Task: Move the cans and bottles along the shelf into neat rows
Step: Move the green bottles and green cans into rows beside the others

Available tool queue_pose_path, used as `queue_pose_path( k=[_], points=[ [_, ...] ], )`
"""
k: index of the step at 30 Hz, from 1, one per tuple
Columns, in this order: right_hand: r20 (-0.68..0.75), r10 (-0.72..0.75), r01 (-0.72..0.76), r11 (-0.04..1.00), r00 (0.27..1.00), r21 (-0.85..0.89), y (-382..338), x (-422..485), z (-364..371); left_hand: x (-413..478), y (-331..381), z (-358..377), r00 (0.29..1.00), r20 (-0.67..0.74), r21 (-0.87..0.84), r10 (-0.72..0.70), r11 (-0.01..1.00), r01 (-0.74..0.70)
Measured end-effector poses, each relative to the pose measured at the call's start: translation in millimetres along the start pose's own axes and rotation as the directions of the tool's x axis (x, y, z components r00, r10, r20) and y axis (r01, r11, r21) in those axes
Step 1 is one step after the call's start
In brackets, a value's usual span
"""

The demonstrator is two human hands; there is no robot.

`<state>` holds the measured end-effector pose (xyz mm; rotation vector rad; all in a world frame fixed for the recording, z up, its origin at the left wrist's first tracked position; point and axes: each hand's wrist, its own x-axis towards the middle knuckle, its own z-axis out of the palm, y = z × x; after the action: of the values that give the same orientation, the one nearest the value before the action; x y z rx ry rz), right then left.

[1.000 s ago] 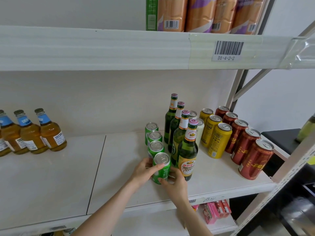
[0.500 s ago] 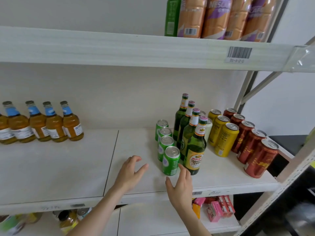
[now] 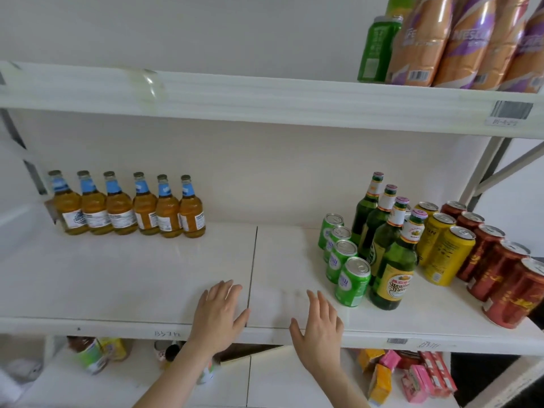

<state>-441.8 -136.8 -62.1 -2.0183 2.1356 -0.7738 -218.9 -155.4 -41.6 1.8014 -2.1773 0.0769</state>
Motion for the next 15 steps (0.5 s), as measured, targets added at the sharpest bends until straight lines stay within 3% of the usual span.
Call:
queue_pose_path(
  k=[6, 15],
  points=[
    [0.040, -0.001, 0.003, 0.999, 0.999, -0.054, -54, -11, 28, -22, -72, -18, 0.996, 0.081, 0.094, -0.039, 0.995, 0.031],
    [0.052, 0.044, -0.039, 0.995, 0.998, -0.093, -140, -31, 69, -44, -164, -44, 0.990, 0.137, 0.184, 0.021, 0.982, -0.046]
  ],
)
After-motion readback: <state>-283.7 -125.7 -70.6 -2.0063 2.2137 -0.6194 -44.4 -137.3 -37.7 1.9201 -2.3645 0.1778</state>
